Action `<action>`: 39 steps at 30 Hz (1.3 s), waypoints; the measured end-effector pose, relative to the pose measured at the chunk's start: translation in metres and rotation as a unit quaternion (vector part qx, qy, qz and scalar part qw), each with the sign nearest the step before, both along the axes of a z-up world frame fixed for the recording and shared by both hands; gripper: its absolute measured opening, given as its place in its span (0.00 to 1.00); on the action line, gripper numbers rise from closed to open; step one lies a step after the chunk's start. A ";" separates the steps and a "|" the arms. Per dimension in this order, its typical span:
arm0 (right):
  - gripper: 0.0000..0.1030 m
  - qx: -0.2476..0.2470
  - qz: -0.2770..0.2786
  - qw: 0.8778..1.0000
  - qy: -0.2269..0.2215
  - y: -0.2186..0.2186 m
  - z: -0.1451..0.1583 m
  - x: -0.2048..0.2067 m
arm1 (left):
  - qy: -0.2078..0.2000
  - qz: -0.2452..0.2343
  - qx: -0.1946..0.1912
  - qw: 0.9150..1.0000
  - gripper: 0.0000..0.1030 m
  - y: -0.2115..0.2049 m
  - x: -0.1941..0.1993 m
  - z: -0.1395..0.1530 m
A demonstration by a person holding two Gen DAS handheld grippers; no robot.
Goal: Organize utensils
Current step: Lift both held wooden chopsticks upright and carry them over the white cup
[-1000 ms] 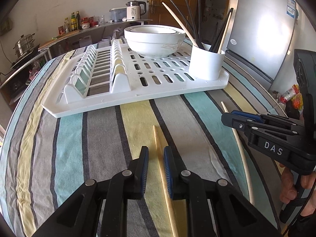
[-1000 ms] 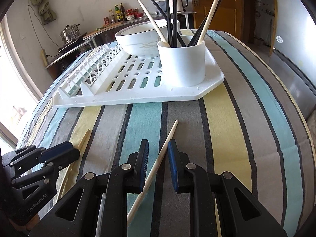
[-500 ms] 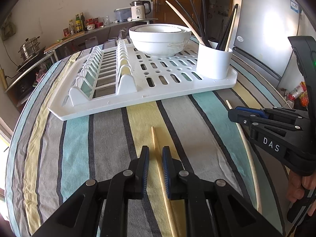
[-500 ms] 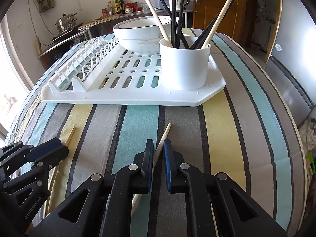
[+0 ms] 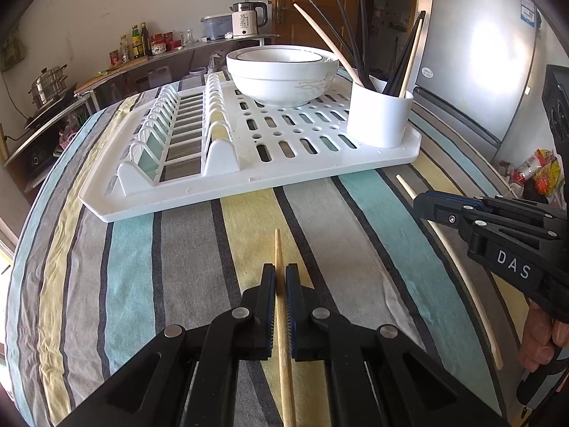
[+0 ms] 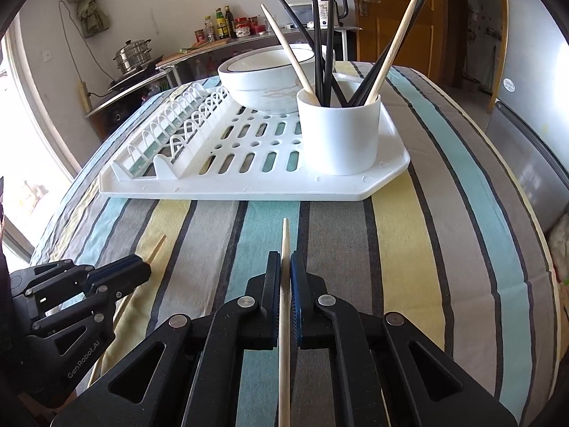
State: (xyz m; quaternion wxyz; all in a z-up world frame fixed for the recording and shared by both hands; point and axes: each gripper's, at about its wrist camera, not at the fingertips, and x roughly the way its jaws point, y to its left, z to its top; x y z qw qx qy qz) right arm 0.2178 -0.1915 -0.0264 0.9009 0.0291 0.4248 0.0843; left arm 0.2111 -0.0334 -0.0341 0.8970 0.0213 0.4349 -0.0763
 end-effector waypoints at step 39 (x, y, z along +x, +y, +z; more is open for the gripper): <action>0.05 0.075 0.018 0.987 -0.142 -0.020 0.087 -0.060 | -0.111 -0.046 -0.117 0.986 0.05 0.017 -0.044 0.109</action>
